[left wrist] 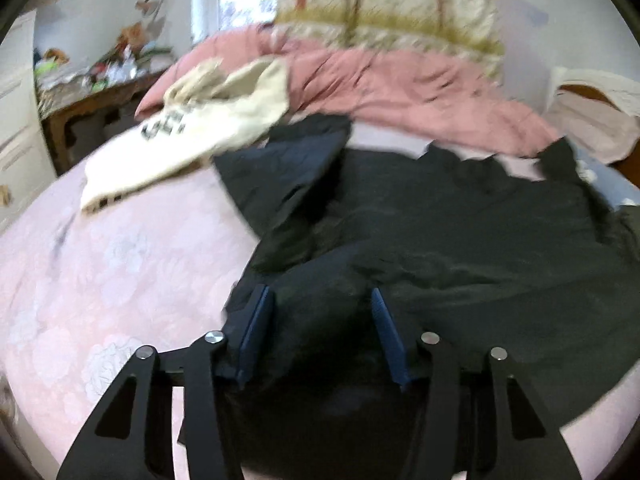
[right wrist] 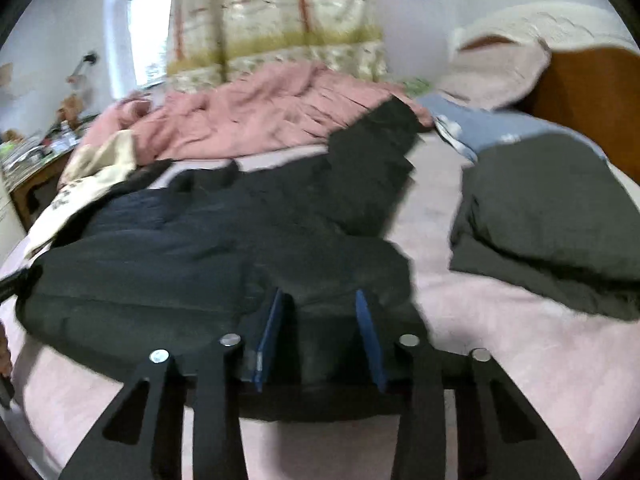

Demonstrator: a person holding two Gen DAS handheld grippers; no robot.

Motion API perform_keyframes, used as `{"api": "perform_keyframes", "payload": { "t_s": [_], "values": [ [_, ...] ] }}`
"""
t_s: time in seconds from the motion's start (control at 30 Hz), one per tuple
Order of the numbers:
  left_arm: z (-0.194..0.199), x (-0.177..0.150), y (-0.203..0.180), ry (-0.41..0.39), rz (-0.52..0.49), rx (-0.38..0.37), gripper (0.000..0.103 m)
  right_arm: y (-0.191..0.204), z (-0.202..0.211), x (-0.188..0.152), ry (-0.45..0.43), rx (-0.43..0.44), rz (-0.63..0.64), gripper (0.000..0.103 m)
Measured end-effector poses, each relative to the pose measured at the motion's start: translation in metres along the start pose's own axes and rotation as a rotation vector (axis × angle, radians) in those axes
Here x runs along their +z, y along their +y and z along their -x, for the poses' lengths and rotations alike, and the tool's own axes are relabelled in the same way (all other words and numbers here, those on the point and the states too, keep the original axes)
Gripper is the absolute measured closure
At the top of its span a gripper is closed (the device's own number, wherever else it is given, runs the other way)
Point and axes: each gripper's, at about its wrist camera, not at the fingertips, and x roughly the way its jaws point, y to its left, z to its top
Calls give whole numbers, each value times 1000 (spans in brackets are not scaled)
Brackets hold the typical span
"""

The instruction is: Fold large clothes

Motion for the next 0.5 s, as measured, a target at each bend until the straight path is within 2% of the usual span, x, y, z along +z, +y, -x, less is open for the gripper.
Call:
{"api": "perform_keyframes", "payload": {
  "t_s": [0.07,0.13,0.23,0.33,0.5],
  "values": [
    [-13,-2,7,35,24,56,52,-6,-13,4,9,7,-15,64],
    [-19,-4,14,57,57,82,51,-10,-28,7,52,21,-34,64],
    [-23,-10,22,84,95,122,43,-13,-48,7,120,40,-59,64],
    [-29,-14,27,118,117,106,39,-14,-65,2,203,29,-64,63],
    [-37,-14,39,159,187,31,34,-16,-67,1,209,24,-63,62]
  ]
}}
